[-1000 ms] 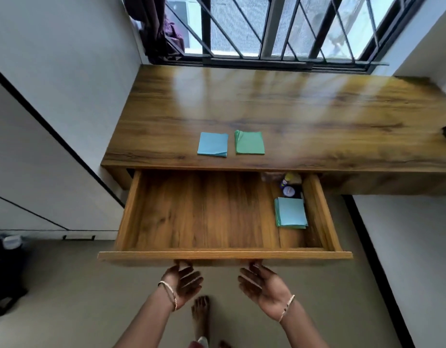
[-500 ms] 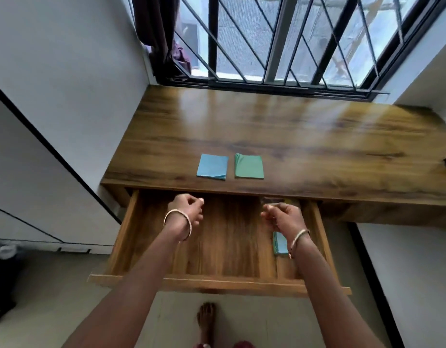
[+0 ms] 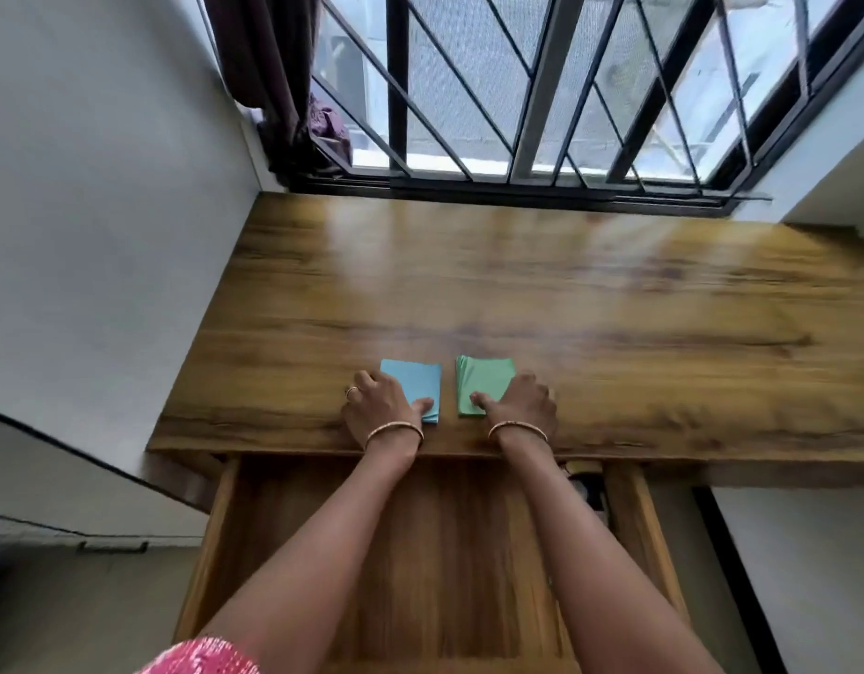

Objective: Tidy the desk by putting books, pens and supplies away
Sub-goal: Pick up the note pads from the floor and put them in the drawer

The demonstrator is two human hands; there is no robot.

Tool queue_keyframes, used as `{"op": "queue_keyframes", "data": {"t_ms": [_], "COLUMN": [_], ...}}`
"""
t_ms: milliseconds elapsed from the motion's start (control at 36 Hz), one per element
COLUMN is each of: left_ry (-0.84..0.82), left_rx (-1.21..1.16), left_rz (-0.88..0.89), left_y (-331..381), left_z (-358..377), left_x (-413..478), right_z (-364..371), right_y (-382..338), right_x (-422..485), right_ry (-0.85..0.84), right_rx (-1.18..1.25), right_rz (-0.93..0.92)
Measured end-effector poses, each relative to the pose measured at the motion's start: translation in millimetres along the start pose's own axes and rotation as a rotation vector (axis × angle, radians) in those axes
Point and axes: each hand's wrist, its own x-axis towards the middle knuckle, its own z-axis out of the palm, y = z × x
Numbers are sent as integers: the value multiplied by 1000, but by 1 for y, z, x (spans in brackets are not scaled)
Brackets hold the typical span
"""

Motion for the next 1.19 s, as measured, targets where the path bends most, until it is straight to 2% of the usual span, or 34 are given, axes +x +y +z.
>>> {"op": "queue_keyframes", "data": {"t_ms": [139,278,389,500,583,667,722,806,917,1000,1111,1194], "left_ry": [-63,-227,-315,-244,-249,-406,-549,-671,-730,-790,-848,-865], "left_rx": [-4,-127,-235,-549,-780,-1144,-1345,-1452,-1516,-1537,-1546,-1575], "left_rz": [-98,-232,-159,-134,-140,-230,-267,-241,-224,-189,-160,-167], "left_y": [9,11,1,-17,-28,-31,-30,-27,-27,-26,-16,-10], "left_z": [-3,-11,-9,-2,2,-3,-10,-14,-18,-21,-26,-29], "left_x": [3,22,36,37,32,23,14,3,-7,-12,-23,-29], "right_z": [1,-4,0,10,-1,-5,-5,-2,8,-5,-9,-7], "right_y": [-4,-4,5,23,22,16,9,0,4,4,5,9], "right_x": [8,19,30,33,11,-11,-23,-34,-32,-39,-49,-54], "right_ry": [-46,-137,-226,-296,-377,-493,-522,-470,-303,-263,-311,-245], "right_rx": [-40,95,262,747,1057,1234,1260,1240,1003,843,959,954], "right_rz": [54,167,217,217,182,139,131,158,123,46,-10,-60]}}
